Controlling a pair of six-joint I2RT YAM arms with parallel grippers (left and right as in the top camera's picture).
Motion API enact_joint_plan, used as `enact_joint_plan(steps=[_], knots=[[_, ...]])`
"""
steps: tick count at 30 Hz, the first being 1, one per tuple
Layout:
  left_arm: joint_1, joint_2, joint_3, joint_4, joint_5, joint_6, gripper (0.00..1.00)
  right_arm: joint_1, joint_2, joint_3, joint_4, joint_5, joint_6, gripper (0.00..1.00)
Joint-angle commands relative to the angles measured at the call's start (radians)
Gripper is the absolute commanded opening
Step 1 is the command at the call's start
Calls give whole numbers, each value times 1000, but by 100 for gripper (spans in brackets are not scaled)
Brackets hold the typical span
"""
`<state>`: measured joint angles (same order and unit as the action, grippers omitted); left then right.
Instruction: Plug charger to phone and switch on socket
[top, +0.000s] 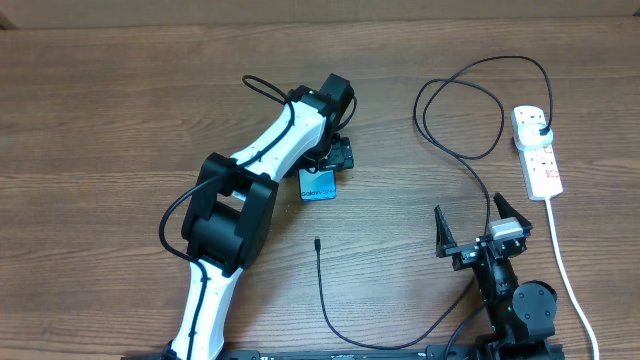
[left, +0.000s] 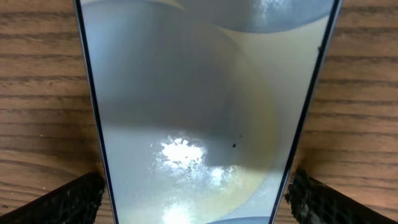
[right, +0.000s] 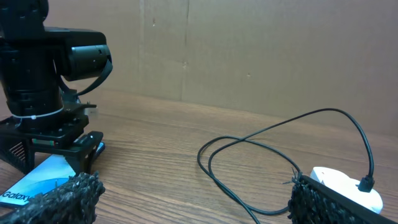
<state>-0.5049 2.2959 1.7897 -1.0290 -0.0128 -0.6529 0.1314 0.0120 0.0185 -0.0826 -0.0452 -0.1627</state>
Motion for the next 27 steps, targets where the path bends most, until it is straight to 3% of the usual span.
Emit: enact_joint_plan(steps=[1, 27], knots=[[-2, 40, -74, 13, 54, 6, 100, -2, -9, -11, 2, -1, -7, 100], [2, 40, -127, 99, 55, -11, 100, -2, -9, -11, 2, -1, -7, 100]])
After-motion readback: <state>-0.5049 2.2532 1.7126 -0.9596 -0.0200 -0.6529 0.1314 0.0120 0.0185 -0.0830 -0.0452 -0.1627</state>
